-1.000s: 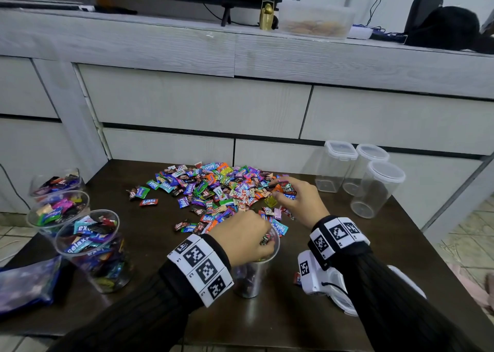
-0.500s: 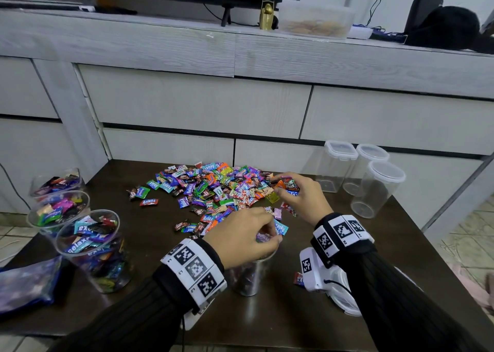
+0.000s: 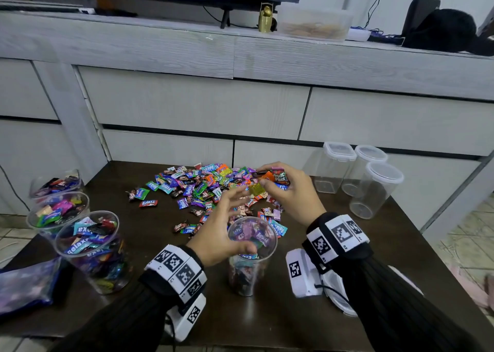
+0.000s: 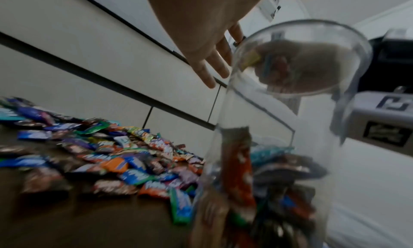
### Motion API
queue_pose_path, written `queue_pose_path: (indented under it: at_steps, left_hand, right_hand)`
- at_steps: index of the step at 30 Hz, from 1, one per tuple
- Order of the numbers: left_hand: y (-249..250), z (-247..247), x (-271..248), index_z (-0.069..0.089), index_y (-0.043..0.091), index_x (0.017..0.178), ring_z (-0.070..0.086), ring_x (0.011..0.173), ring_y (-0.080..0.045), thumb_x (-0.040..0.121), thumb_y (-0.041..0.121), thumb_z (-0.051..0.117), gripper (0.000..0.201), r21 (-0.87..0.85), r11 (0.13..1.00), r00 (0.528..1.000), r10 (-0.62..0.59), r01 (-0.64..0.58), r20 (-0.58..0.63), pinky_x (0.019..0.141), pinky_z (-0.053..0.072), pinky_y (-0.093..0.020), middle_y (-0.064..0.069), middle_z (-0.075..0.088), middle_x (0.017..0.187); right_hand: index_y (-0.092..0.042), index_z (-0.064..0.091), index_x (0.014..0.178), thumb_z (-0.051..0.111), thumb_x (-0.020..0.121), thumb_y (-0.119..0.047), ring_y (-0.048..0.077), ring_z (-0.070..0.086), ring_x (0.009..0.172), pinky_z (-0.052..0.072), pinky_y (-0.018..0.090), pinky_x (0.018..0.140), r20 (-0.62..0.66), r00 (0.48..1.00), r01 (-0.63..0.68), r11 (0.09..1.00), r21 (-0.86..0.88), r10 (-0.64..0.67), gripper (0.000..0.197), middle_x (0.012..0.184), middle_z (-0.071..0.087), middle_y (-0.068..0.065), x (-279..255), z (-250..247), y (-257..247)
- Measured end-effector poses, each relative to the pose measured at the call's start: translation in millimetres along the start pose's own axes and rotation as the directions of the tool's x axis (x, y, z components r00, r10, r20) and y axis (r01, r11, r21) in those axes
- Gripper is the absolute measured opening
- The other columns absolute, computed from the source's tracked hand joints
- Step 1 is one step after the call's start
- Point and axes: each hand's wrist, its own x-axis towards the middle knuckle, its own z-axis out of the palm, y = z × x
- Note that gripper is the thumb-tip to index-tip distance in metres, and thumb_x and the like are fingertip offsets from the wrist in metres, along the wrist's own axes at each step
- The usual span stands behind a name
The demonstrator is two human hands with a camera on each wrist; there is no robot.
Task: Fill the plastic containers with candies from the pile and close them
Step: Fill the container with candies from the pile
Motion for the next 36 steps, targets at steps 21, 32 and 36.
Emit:
queue_pose_path:
  at_steps: [21, 32, 36]
  left_hand:
    - [-10, 6, -9, 0.048, 0.054, 0.123, 0.059, 0.111, 0.009, 0.049, 0.076, 0.079, 0.084, 0.022, 0.993, 0.992, -0.120, 0.119, 0.048, 0.086, 0.044, -0.007, 0.031, 0.062, 0.119]
    - [-16, 8, -6, 0.050, 0.050, 0.124, 0.062, 0.117, -0.012, 0.050, 0.063, 0.088, 0.084, -0.075, 0.990, 0.991, -0.119, 0.123, 0.060, 0.093, 0.051, -0.030, 0.009, 0.066, 0.121]
    - [-19, 8, -6, 0.044, 0.060, 0.125, 0.058, 0.122, -0.011, 0.048, 0.066, 0.087, 0.089, -0.068, 0.991, 0.991, -0.107, 0.113, 0.081, 0.098, 0.051, -0.046, 0.014, 0.062, 0.125]
  right_hand:
    - [-0.005, 0.063, 0.086, 0.059, 0.084, -0.004, 0.014, 0.056, 0.082, 0.045, 0.028, 0.076, 0.088, 0.994, 0.074, 0.994, -0.075, -0.067, 0.005, 0.085, 0.063, 0.004, -44, 46, -6]
    - [-0.006, 0.063, 0.088, 0.064, 0.076, 0.000, 0.016, 0.056, 0.077, 0.046, 0.028, 0.069, 0.207, 0.967, 0.181, 0.973, -0.144, -0.150, 0.013, 0.085, 0.062, 0.004, -48, 45, -8]
    - [-0.004, 0.062, 0.089, 0.062, 0.079, -0.001, 0.013, 0.056, 0.079, 0.046, 0.023, 0.071, 0.130, 0.977, 0.184, 0.976, -0.119, -0.169, 0.011, 0.086, 0.062, 0.004, -48, 46, -4]
